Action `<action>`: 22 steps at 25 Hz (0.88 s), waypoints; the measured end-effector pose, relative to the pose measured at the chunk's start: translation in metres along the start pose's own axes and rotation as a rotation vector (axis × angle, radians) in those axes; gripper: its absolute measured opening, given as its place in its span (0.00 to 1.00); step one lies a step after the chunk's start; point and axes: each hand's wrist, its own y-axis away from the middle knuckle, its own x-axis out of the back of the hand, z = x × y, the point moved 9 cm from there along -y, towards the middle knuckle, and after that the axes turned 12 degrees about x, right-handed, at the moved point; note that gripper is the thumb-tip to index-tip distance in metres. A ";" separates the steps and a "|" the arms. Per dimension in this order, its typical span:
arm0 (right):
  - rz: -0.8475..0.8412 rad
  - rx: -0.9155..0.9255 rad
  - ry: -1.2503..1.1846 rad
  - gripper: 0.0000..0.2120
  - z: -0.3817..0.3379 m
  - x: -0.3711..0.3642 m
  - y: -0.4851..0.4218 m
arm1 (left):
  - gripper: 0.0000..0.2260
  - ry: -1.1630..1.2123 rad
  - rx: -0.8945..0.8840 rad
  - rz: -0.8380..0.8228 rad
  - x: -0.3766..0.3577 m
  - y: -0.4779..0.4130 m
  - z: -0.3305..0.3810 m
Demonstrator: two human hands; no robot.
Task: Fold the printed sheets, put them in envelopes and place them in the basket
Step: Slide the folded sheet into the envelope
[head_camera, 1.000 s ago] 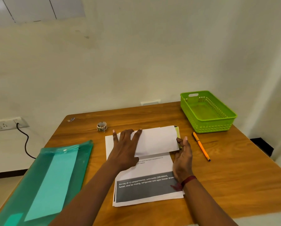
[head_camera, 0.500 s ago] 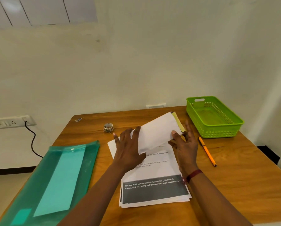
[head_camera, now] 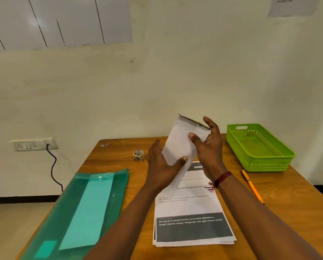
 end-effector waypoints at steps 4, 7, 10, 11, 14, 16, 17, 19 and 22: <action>-0.137 0.076 0.030 0.24 -0.018 -0.018 -0.001 | 0.25 0.421 0.143 -0.033 0.029 -0.007 0.018; -0.243 0.147 0.103 0.22 -0.033 -0.032 0.005 | 0.21 0.555 0.121 -0.042 0.042 -0.010 0.033; -0.282 0.190 0.143 0.18 -0.042 -0.040 0.012 | 0.17 0.592 0.070 -0.040 0.047 -0.006 0.046; -0.277 0.193 0.143 0.17 -0.043 -0.040 0.014 | 0.16 0.618 0.070 -0.038 0.047 -0.004 0.047; -0.246 0.167 0.119 0.15 -0.040 -0.036 0.016 | 0.13 0.678 0.110 -0.052 0.045 0.000 0.045; -0.228 0.134 0.085 0.13 -0.037 -0.033 0.018 | 0.12 0.725 0.138 -0.076 0.041 0.003 0.044; -0.211 0.127 0.070 0.11 -0.037 -0.031 0.019 | 0.12 0.751 0.142 -0.079 0.041 0.005 0.046; -0.149 0.117 0.049 0.08 -0.039 -0.027 0.020 | 0.09 0.805 0.149 -0.064 0.040 0.008 0.049; -0.059 0.122 0.030 0.03 -0.044 -0.023 0.019 | 0.07 0.816 0.168 -0.026 0.037 0.012 0.050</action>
